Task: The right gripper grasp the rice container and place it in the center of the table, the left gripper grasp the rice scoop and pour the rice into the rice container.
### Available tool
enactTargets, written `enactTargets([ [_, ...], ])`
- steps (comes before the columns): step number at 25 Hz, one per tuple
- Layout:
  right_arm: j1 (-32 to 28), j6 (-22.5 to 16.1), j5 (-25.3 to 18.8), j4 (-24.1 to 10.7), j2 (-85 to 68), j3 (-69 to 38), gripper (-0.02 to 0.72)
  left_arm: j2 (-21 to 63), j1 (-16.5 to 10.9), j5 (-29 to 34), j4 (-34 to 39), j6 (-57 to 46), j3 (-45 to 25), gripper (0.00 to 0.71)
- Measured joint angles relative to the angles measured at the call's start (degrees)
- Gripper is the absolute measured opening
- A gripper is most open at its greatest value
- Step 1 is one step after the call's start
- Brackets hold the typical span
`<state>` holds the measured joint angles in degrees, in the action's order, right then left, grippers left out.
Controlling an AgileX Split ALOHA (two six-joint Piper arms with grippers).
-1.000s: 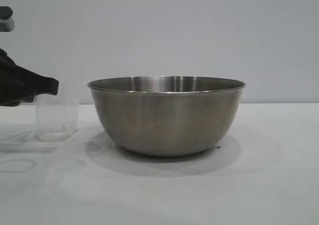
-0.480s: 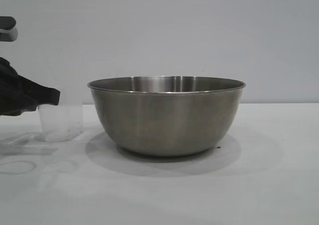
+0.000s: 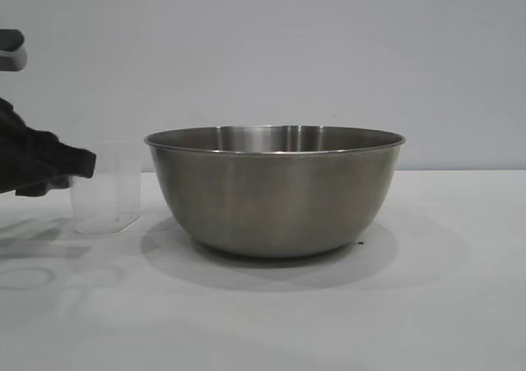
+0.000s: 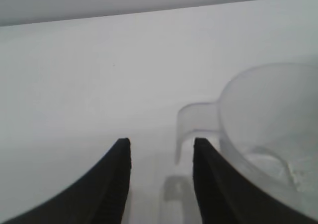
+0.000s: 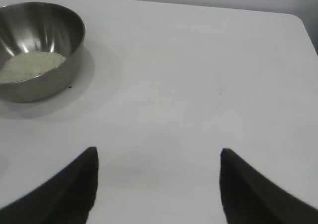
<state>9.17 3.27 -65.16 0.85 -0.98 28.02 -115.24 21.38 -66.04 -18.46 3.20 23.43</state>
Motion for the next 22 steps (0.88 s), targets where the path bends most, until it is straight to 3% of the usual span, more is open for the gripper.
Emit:
enactTargets([
  [5,0.31,0.00,0.00,0.00,0.00,0.00,0.442,5.95,0.00,0.00,3.42,0.00,-4.83,0.241],
  [15,0.31,0.00,0.00,0.00,0.00,0.00,0.442,16.34,0.00,0.00,18.34,0.00,-12.25,0.241],
  [16,0.31,0.00,0.00,0.00,0.00,0.00,0.442,17.19,0.00,0.00,20.14,-0.22,-12.78,0.295],
  [18,0.31,0.00,0.00,0.00,0.00,0.00,0.442,18.65,0.00,0.00,23.25,-2.28,-13.60,0.297],
  [19,0.31,0.00,0.00,0.00,0.00,0.00,0.442,19.20,0.00,0.00,24.19,-3.53,-13.75,0.349],
  [22,0.31,0.00,0.00,0.00,0.00,0.00,0.442,20.92,0.00,0.00,25.73,-5.61,-13.98,0.353],
])
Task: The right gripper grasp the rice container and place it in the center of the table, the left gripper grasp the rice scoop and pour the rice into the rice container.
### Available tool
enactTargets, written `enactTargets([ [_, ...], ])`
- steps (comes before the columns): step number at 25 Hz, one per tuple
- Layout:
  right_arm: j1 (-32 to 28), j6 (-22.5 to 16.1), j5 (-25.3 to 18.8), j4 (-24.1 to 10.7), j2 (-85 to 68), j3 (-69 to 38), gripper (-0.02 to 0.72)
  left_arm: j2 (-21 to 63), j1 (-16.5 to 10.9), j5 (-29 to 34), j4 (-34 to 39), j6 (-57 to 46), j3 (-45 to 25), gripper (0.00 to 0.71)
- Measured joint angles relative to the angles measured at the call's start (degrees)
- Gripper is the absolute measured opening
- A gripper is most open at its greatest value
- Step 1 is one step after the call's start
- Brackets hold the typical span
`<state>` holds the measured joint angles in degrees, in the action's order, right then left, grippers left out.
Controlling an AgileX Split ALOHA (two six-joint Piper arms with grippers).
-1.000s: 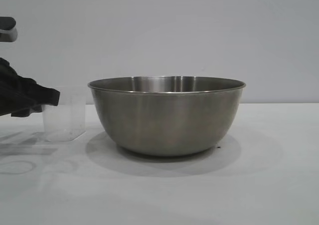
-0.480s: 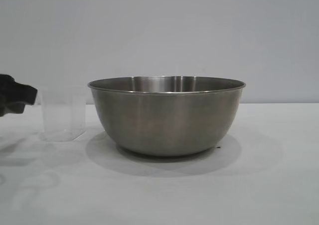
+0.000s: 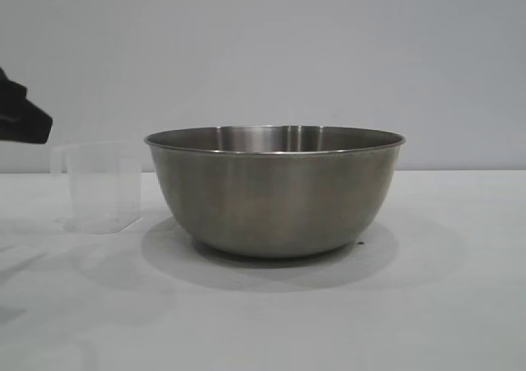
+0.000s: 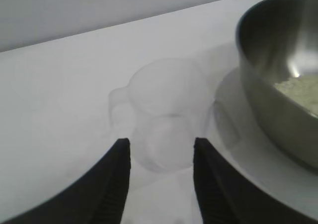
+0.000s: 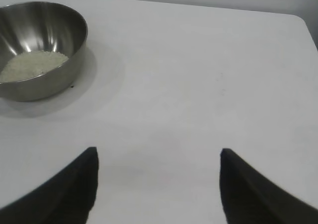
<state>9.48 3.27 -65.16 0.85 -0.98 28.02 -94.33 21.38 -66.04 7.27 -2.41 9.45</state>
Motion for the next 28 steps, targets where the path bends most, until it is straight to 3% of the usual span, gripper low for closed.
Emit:
enactTargets([
  [6,0.00,0.00,0.00,0.00,0.00,0.00,0.442,1.58,0.00,0.00,-2.24,-0.14,0.61,0.353],
  [11,0.00,0.00,0.00,0.00,0.00,0.00,0.442,1.58,0.00,0.56,-3.64,0.34,5.27,0.353],
  [15,0.00,0.00,0.00,0.00,0.00,0.00,0.442,1.81,0.00,7.05,-2.09,0.39,11.27,0.353],
  [22,0.00,0.00,0.00,0.00,0.00,0.00,0.442,5.88,0.00,36.92,2.78,0.39,22.17,0.353],
  [28,0.00,0.00,0.00,0.00,0.00,0.00,0.442,16.39,0.00,59.75,2.78,0.39,26.59,0.353],
])
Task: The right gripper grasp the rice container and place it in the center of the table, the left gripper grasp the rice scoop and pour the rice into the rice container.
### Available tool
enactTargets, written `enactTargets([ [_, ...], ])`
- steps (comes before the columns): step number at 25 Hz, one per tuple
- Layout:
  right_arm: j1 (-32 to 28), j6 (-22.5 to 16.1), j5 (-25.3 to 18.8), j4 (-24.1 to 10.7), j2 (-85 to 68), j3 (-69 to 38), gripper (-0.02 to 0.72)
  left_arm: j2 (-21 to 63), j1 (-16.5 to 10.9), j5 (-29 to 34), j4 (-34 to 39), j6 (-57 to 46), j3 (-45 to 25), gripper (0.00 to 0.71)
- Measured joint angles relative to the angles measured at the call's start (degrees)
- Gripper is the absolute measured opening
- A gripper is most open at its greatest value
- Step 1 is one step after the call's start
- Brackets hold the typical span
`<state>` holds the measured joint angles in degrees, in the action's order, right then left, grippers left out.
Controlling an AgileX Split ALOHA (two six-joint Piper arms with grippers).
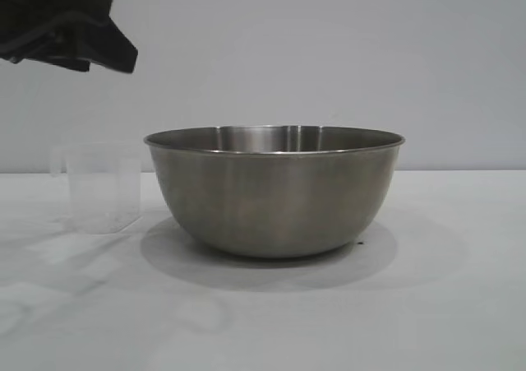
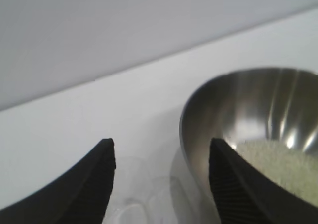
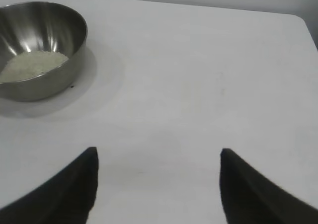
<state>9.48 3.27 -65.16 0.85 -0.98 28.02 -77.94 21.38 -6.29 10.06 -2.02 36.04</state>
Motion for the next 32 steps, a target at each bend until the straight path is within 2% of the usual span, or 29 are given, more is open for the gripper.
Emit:
enactTargets([
  [3,0.00,0.00,0.00,0.00,0.00,0.00,0.442,7.13,0.00,9.97,0.00,0.00,0.44,0.353],
  [14,0.00,0.00,0.00,0.00,0.00,0.00,0.442,30.04,0.00,36.89,-2.46,0.00,0.53,0.353],
  [25,0.00,0.00,0.00,0.00,0.00,0.00,0.442,48.06,0.00,61.45,-13.60,3.88,0.53,0.353],
  [29,0.00,0.00,0.00,0.00,0.00,0.00,0.442,54.01,0.00,68.93,-13.59,4.02,0.53,0.353],
  [32,0.00,0.00,0.00,0.00,0.00,0.00,0.442,58.77,0.00,70.87,-13.59,4.02,0.41,0.353],
])
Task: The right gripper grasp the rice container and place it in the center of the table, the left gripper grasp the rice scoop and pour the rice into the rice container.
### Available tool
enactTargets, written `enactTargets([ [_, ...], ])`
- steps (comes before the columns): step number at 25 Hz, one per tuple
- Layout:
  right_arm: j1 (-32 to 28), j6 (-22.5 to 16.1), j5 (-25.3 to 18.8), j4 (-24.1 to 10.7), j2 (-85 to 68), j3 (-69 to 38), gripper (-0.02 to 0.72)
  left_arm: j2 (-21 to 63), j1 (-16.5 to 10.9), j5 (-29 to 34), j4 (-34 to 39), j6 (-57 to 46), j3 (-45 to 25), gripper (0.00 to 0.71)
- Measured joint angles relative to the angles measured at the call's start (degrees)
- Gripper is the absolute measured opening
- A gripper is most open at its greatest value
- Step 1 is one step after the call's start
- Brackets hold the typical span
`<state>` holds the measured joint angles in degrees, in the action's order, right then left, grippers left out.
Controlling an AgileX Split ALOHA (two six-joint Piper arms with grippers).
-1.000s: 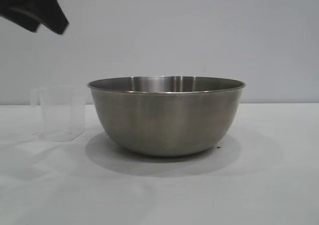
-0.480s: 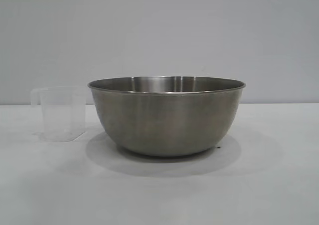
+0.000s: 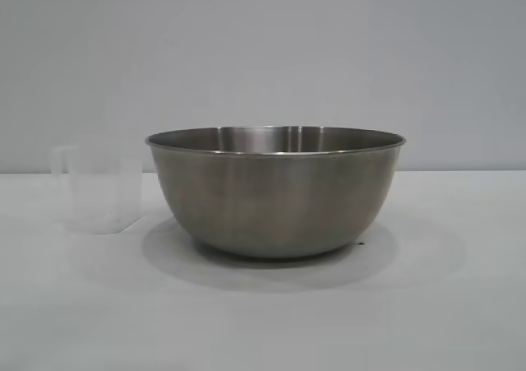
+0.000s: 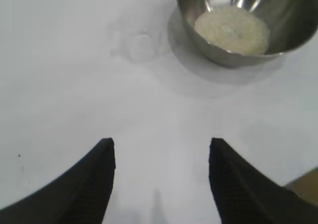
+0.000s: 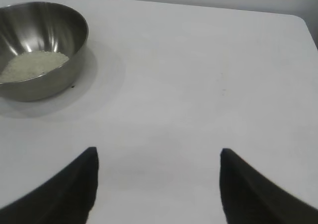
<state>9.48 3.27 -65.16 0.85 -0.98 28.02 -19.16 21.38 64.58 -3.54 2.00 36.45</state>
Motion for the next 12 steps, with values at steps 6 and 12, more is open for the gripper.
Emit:
enactTargets([
  [6,0.00,0.00,0.00,0.00,0.00,0.00,0.442,7.50,0.00,0.86,0.00,0.00,-0.23,0.353],
  [12,0.00,0.00,0.00,0.00,0.00,0.00,0.442,12.81,0.00,0.25,-0.63,0.04,-6.99,0.353],
])
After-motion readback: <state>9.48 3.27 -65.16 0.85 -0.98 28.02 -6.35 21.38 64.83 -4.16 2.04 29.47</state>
